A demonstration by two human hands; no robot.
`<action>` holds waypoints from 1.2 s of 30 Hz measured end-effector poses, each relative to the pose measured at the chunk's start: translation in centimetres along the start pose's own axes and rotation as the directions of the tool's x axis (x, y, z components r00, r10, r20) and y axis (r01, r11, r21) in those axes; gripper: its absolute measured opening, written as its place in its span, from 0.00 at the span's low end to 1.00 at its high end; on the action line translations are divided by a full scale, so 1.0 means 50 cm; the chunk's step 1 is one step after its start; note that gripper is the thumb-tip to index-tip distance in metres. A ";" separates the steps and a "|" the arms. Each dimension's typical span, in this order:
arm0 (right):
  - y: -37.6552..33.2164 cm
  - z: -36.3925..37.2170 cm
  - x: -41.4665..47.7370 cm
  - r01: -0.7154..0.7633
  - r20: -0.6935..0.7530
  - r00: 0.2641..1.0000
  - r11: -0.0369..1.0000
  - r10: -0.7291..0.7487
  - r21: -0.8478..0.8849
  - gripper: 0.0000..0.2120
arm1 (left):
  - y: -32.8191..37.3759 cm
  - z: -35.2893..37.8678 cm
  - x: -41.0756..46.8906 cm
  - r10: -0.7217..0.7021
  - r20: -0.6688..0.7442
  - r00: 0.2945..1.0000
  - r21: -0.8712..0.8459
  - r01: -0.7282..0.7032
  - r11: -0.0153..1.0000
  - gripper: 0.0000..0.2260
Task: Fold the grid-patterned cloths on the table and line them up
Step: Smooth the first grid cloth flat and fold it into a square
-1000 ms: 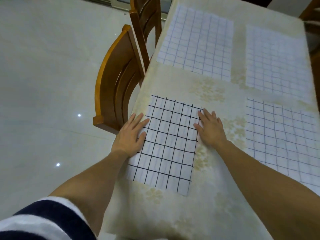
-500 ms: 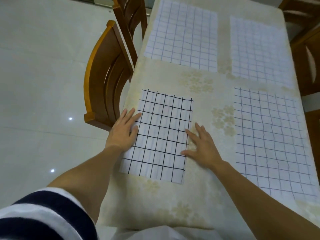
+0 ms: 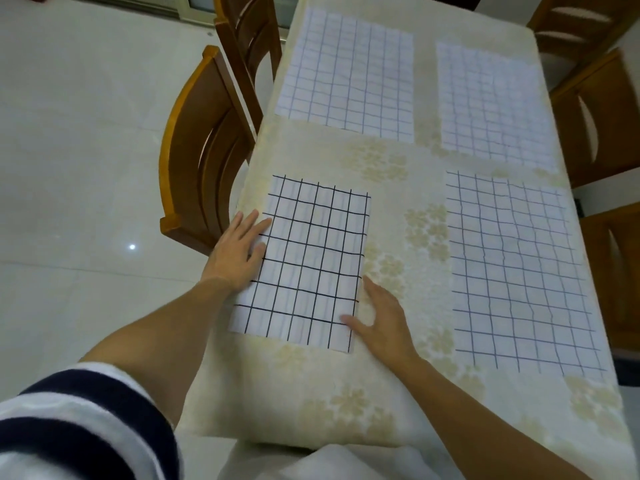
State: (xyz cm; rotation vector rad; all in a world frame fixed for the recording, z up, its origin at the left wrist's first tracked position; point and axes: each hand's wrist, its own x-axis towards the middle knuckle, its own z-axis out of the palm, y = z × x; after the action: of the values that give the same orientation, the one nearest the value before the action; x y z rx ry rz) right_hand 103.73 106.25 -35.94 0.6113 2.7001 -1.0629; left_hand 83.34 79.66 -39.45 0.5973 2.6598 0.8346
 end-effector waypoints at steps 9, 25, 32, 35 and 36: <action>-0.084 0.006 0.071 -0.553 0.189 0.833 0.772 0.520 0.312 0.16 | 0.143 0.000 0.032 0.297 0.208 0.932 0.256 -0.345 0.903 0.24; 0.038 -0.105 0.061 -0.299 0.175 0.948 0.936 0.268 0.187 0.14 | 0.430 0.098 0.181 0.368 0.747 0.553 0.398 -0.816 0.419 0.09; 0.105 -0.272 0.122 -0.194 0.239 0.950 0.980 0.199 -0.045 0.10 | 0.416 0.034 0.228 0.255 0.584 0.771 0.275 -0.484 0.831 0.11; 0.125 -0.328 0.154 -0.225 0.198 0.954 0.974 0.225 -0.021 0.11 | 0.386 -0.009 0.237 0.180 0.533 0.827 0.162 -0.308 0.938 0.11; 0.130 -0.340 0.162 -0.252 0.170 0.955 0.967 0.242 0.035 0.12 | 0.372 -0.020 0.237 0.148 0.524 0.839 0.154 -0.263 0.952 0.10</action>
State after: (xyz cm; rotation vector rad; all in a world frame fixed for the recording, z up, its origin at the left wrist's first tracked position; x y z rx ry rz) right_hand 99.03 124.68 -30.00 0.8084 2.3850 -1.0745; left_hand 78.20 98.61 -29.34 1.0195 2.2297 0.3543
